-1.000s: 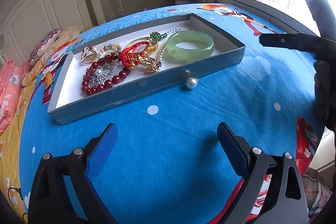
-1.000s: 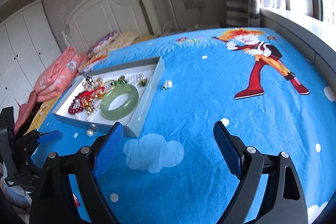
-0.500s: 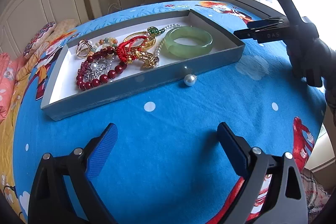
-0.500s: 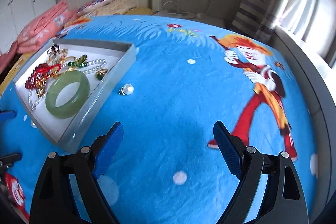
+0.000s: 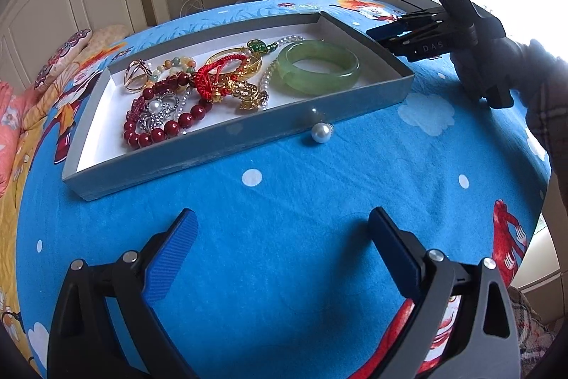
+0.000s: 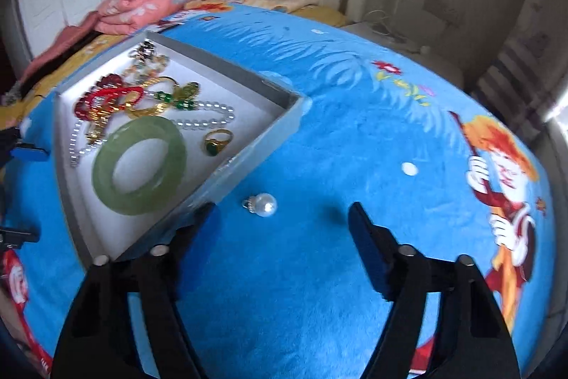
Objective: Organize jewelry
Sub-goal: 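Move the right gripper to the pearl pendant beside the tray and grasp it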
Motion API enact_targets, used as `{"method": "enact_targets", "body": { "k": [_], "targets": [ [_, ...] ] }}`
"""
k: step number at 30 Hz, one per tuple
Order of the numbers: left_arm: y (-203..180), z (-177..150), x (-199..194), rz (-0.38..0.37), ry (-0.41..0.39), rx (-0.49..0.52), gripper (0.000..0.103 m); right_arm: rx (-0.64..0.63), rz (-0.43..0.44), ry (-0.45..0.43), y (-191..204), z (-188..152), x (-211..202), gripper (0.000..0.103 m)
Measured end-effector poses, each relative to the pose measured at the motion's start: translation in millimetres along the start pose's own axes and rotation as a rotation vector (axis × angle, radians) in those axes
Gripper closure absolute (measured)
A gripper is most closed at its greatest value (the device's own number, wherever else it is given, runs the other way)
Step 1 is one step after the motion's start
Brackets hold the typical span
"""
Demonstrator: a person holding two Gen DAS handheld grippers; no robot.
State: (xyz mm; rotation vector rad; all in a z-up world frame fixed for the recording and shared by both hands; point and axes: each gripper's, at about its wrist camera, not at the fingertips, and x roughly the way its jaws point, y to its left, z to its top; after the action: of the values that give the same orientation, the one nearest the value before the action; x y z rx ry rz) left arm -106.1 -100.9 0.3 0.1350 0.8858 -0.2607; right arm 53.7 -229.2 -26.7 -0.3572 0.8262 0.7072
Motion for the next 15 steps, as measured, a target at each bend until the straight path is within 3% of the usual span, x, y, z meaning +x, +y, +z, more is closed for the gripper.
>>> {"method": "enact_targets", "body": {
  "k": [3, 7, 15],
  "targets": [
    [0, 1, 1, 0.001, 0.006, 0.0, 0.004, -0.047, 0.026, -0.008, 5, 1, -2, 0.053],
    [-1, 1, 2, 0.005, 0.012, -0.003, 0.003, -0.128, 0.026, -0.016, 10, 1, -3, 0.057],
    [-1, 1, 2, 0.005, 0.013, -0.003, 0.003, -0.193, 0.129, -0.001, 10, 4, -2, 0.08]
  ]
}}
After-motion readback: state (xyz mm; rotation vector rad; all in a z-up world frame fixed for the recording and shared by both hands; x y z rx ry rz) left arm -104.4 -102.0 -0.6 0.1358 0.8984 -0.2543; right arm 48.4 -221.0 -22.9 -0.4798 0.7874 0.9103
